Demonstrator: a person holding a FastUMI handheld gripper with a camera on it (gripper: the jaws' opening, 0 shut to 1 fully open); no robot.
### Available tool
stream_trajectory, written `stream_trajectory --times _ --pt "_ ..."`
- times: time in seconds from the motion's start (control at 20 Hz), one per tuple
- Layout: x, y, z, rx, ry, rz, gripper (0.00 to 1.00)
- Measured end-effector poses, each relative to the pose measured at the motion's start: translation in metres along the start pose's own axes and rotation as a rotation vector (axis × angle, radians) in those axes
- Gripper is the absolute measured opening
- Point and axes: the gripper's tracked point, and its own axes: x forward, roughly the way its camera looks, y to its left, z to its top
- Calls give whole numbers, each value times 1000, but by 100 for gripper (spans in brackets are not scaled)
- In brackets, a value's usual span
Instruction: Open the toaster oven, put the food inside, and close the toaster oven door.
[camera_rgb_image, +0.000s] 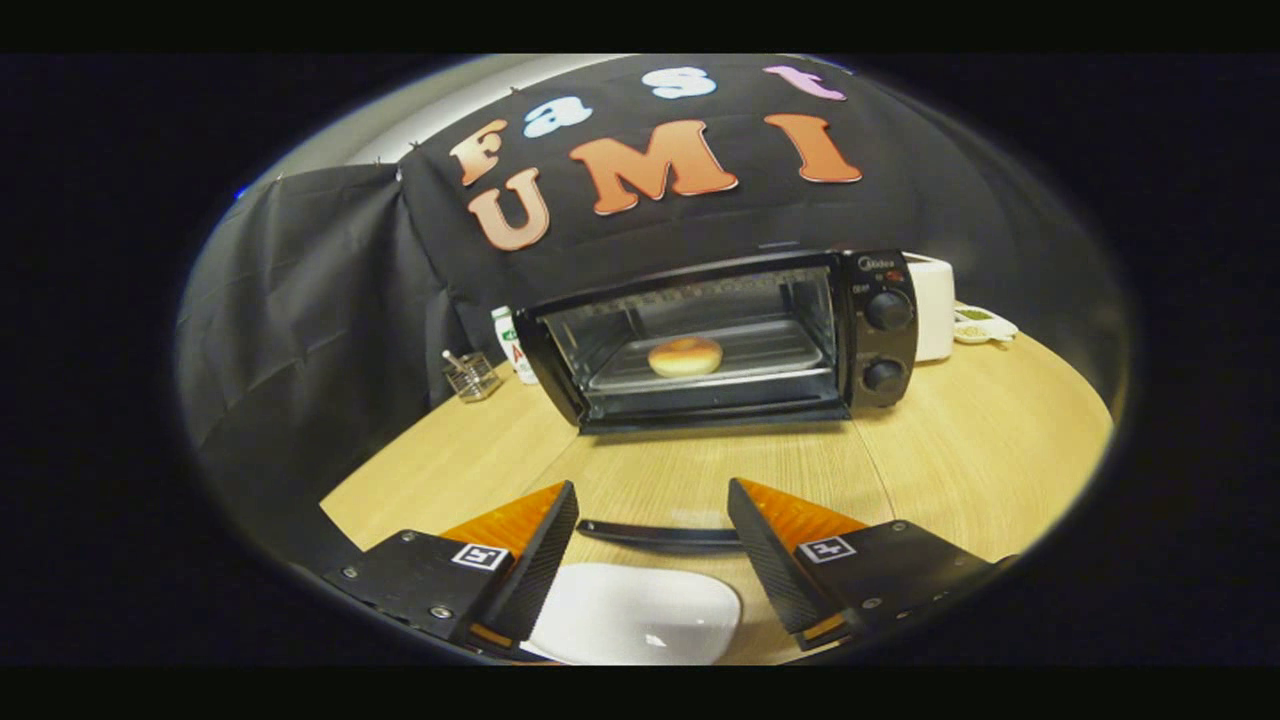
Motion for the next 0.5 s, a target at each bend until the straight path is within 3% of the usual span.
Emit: stream_trajectory --times 0.5 --pt "-2 -32 -39 4 94 -107 90"
